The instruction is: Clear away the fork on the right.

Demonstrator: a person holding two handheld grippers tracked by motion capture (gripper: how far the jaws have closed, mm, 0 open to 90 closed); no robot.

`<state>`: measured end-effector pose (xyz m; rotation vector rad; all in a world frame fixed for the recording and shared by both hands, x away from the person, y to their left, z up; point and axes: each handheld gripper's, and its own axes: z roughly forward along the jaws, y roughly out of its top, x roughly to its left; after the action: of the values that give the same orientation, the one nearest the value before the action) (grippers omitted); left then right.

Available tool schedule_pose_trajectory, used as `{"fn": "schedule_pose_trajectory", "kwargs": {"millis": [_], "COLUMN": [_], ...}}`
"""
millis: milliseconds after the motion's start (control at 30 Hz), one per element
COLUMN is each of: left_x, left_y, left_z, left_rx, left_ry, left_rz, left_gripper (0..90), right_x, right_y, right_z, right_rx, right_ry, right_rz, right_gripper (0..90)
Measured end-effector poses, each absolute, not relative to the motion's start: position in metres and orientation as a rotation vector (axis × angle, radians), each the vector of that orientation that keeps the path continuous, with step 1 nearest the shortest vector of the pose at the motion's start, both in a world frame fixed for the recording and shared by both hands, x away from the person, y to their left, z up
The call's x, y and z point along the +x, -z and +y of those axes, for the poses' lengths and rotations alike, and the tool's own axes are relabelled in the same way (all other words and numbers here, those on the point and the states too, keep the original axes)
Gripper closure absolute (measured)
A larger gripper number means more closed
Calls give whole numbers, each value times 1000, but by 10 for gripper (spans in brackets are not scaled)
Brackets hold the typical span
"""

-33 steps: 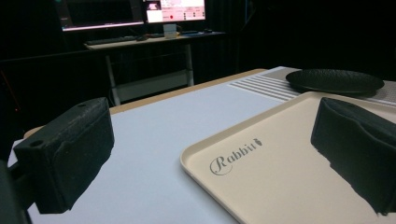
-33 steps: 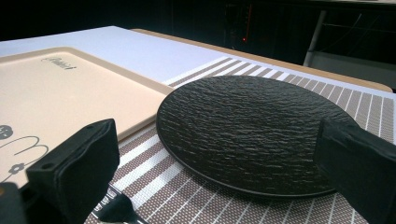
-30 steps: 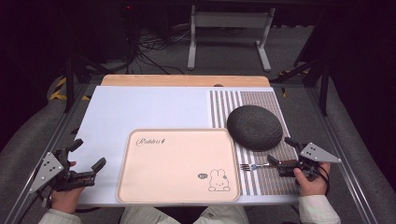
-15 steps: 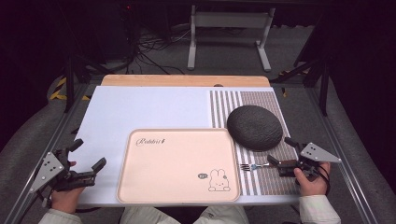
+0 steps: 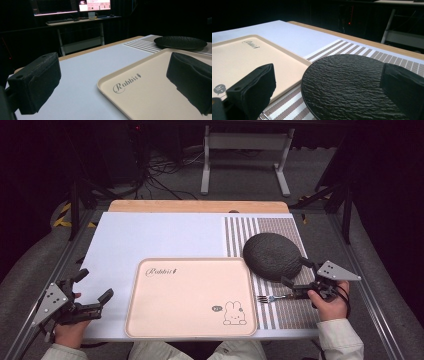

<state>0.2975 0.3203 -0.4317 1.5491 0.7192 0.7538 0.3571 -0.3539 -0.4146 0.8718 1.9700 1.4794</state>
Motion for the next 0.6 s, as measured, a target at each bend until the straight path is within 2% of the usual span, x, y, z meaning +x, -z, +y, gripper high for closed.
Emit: {"fn": "schedule_pose_trajectory", "kwargs": {"millis": [600], "left_x": [298], "left_y": [432], "left_z": [320], "left_rx": [1551], "left_ry": [-751], "left_rz": [720], "left_gripper": [1], "right_x": [382], "right_y": [400], "right_z": [-329], "right_rx": [884], "right_ry": [-1474], "right_rz": [2066], "right_gripper": [21]}}
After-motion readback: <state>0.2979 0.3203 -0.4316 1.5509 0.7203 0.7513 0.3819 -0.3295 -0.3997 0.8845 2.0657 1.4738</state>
